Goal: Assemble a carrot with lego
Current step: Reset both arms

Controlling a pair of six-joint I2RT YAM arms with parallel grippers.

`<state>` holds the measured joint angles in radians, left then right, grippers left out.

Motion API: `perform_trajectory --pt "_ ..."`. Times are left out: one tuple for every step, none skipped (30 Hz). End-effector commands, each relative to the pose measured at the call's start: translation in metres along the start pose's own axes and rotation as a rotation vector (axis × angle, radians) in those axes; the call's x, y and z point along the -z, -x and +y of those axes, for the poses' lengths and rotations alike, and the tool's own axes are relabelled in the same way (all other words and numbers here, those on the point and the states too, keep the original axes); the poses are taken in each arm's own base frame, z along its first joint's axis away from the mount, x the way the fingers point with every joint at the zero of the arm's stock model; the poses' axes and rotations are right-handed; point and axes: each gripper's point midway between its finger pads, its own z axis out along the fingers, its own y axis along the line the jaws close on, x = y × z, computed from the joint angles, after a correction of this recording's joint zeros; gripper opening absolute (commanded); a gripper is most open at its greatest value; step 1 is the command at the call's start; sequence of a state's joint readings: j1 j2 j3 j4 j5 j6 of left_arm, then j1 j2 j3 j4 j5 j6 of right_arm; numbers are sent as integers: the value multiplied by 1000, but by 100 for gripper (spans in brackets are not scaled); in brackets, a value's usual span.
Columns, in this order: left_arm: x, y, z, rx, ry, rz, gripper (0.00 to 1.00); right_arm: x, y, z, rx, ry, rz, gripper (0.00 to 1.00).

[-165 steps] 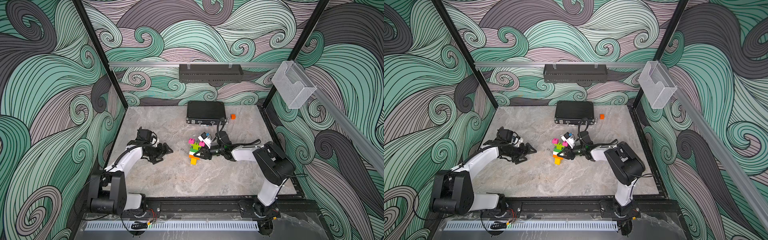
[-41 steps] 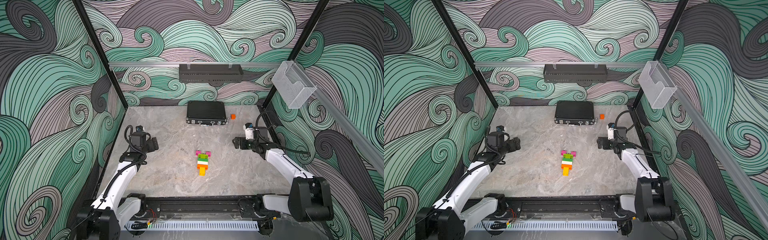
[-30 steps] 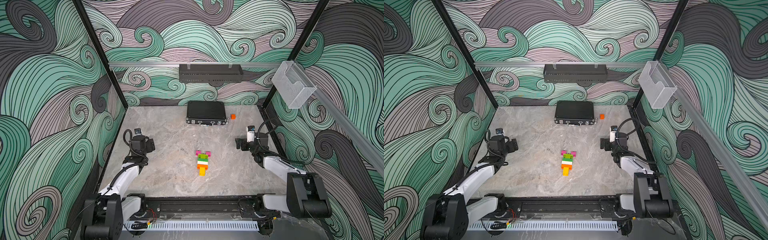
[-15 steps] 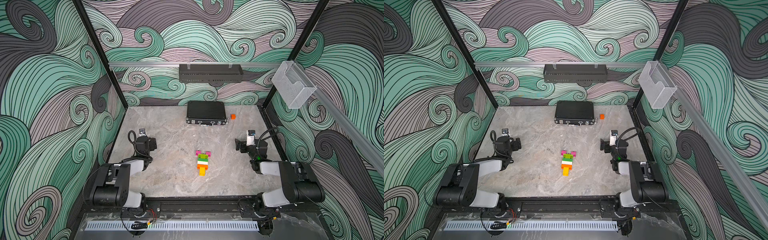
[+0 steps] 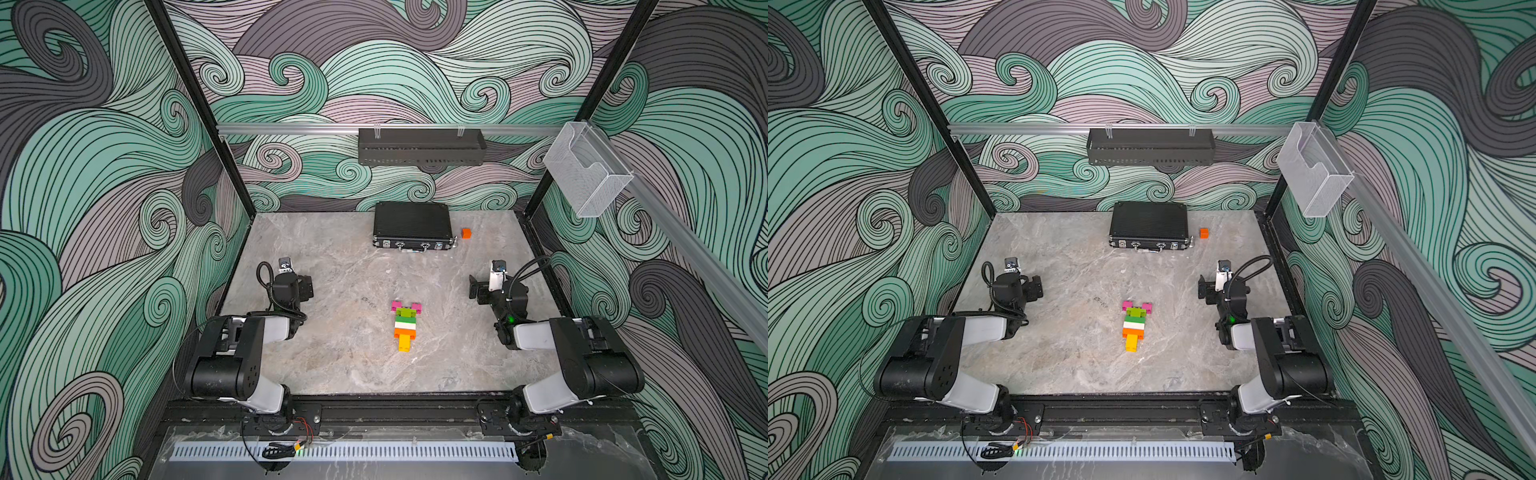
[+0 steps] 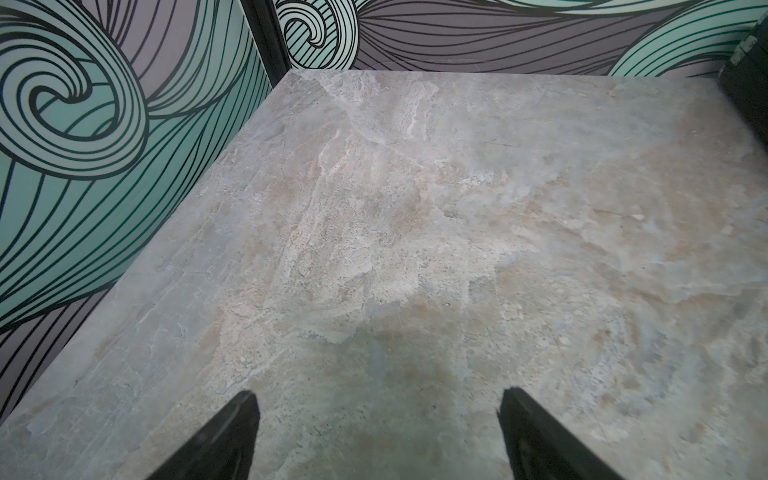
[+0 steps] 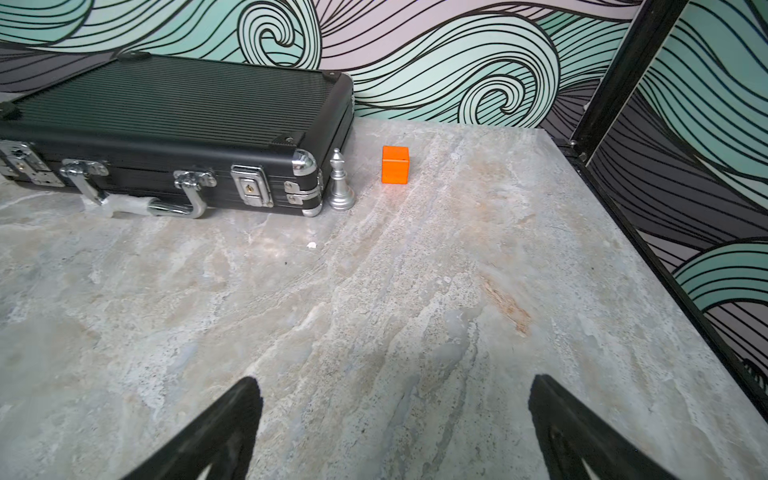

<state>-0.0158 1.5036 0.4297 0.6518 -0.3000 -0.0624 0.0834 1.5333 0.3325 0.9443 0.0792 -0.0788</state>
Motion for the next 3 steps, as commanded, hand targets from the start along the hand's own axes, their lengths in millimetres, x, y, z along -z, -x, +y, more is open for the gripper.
perform_trajectory --pt "-3 20 3 23 14 -52 92 -3 9 -5 3 -34 -21 100" --pt "-3 19 3 22 12 -51 93 -2 9 -5 3 -33 -22 100" --pt "-4 19 3 22 14 -51 93 -3 9 -5 3 -35 -21 99"
